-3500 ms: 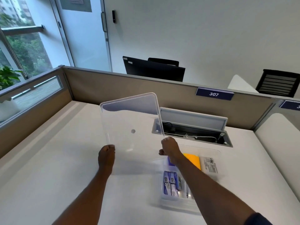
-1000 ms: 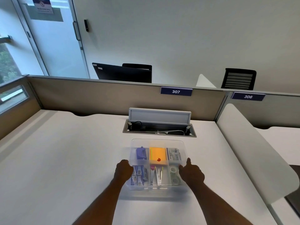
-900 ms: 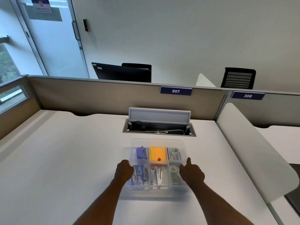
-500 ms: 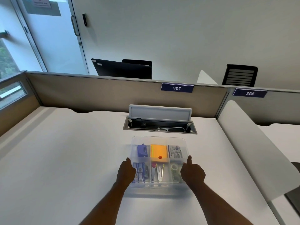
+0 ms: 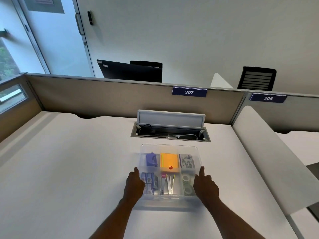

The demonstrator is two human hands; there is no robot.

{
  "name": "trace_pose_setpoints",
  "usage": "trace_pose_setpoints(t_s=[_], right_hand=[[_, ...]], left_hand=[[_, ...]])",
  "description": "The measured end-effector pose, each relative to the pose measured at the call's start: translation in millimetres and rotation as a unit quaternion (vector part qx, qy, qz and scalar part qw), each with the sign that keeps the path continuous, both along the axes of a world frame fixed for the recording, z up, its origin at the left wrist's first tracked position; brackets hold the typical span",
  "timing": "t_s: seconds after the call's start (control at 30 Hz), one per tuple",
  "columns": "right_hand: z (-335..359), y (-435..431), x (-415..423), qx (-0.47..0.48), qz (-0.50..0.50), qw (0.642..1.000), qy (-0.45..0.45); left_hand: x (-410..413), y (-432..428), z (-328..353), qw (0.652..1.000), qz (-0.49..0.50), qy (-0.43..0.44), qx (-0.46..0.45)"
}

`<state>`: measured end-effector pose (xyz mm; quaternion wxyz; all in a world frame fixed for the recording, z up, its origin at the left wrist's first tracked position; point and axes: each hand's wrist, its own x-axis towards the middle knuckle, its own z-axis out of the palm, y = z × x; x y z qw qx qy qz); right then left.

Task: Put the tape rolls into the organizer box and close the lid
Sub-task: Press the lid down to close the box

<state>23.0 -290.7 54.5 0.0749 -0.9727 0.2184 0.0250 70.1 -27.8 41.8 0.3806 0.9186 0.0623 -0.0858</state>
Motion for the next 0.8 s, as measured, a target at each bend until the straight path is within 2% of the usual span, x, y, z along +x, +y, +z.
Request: trace_pose_setpoints(t_s=[0.1, 0.27, 0.43, 0.67, 0.8], right_hand=[[-7, -12, -4, 0.002, 0.025, 1.000, 0.000], [9, -11, -10, 0.152, -0.026, 0.987, -0.038], [-1, -18, -12, 0.226, -0.039, 0.970, -0.075], [-7, -20, -8, 0.238, -0.047, 0.966, -0.088], [-7, -22, -3, 0.211, -0.083, 0.967, -0.114]], left_hand=[[-4, 0, -2, 1.000, 0.009, -0.025, -0.011], [-8, 1, -6, 0.998, 0.008, -0.057, -0.002], [-10, 1, -6, 0.998, 0.000, -0.066, 0.000], [-9, -2, -6, 0.998, 0.012, -0.057, -0.014], [-1, -1, -3, 0.996, 0.060, -0.052, -0.043]])
